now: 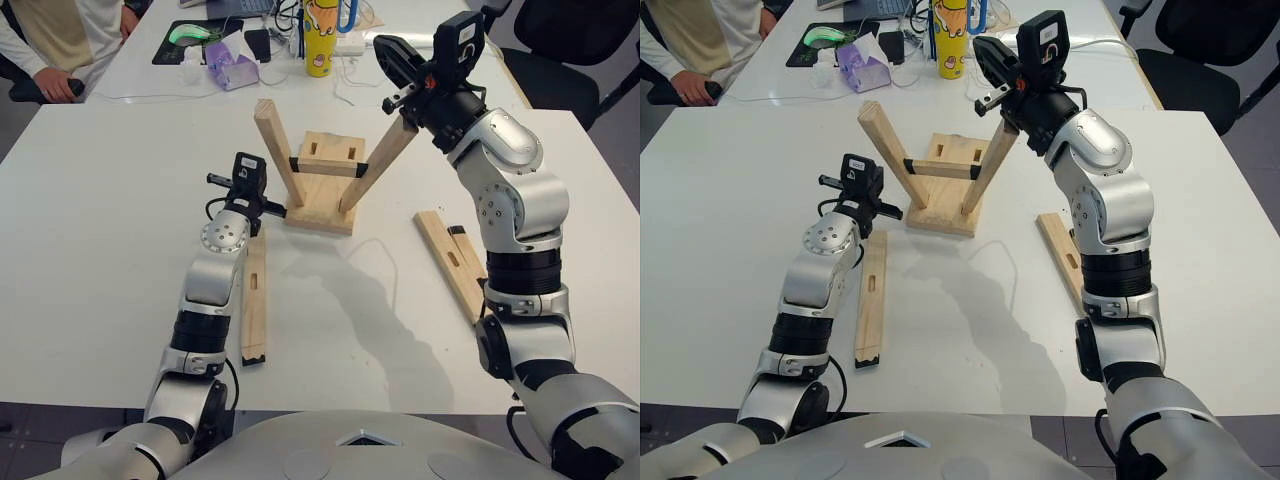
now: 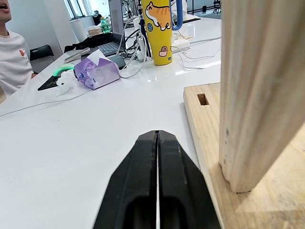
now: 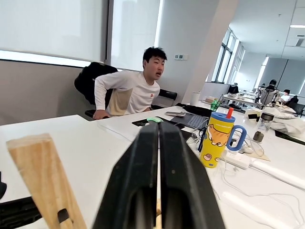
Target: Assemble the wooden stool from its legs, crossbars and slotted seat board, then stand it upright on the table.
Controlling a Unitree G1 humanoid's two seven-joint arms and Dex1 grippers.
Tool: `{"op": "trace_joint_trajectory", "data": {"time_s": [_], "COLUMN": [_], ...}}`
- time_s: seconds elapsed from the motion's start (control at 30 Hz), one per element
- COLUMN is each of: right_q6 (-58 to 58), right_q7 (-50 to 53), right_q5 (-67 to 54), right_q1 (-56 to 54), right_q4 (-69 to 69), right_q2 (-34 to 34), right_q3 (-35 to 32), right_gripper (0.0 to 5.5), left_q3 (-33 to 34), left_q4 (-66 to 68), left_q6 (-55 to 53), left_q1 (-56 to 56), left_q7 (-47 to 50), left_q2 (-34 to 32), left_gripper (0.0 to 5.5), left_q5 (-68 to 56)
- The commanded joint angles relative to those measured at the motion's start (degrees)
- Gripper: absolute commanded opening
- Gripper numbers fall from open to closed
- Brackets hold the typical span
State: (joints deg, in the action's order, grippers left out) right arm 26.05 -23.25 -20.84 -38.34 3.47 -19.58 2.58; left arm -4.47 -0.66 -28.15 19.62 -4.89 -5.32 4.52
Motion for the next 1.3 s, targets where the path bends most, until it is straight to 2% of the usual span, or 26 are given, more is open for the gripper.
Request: {"op": "trace_joint_trajectory", "data": {"time_s": [0.03,0.27,0.37,0.47,0.6,0.73,0.93,1.3], "right_q6": [1.28,-10.02,-14.33,-17.17,-24.22,-28.06,-31.39,-34.35], "right_q7": [0.25,5.28,9.07,12.11,13.44,12.66,12.55,19.29], "right_q5": [0.59,-3.86,-3.72,-1.74,2.92,6.73,13.85,18.43], "right_q1": [6.16,-0.62,-3.44,-5.95,-9.25,-6.90,1.83,10.18], "right_q4": [-5.06,-10.73,-13.32,-21.47,-31.47,-33.49,-31.99,-27.38], "right_q2": [3.26,9.10,8.95,7.10,5.47,5.73,8.50,13.60], "right_q3": [0.99,-10.95,-15.39,-18.04,-18.06,-15.44,-8.55,-6.04], "right_gripper": [0.02,0.02,0.02,0.02,0.02,0.02,0.02,0.02], "left_q3": [0.24,1.63,1.85,3.45,5.46,6.82,8.19,9.80], "left_q4": [0.01,2.33,5.84,7.45,9.38,9.16,6.98,6.51], "left_q6": [0.38,3.09,5.12,8.31,12.03,14.44,16.59,15.72], "left_q1": [-0.31,-0.56,1.44,2.55,2.89,4.04,3.91,8.13], "left_q7": [0.44,1.92,0.69,1.99,3.11,3.34,2.82,-1.10], "left_q2": [0.17,1.55,0.90,1.96,2.35,2.27,1.91,-2.20], "left_gripper": [0.00,0.00,0.00,0.00,0.00,0.00,0.00,0.00], "left_q5": [0.02,-0.83,-1.31,-2.51,-3.69,-4.67,-5.90,-7.94]}}
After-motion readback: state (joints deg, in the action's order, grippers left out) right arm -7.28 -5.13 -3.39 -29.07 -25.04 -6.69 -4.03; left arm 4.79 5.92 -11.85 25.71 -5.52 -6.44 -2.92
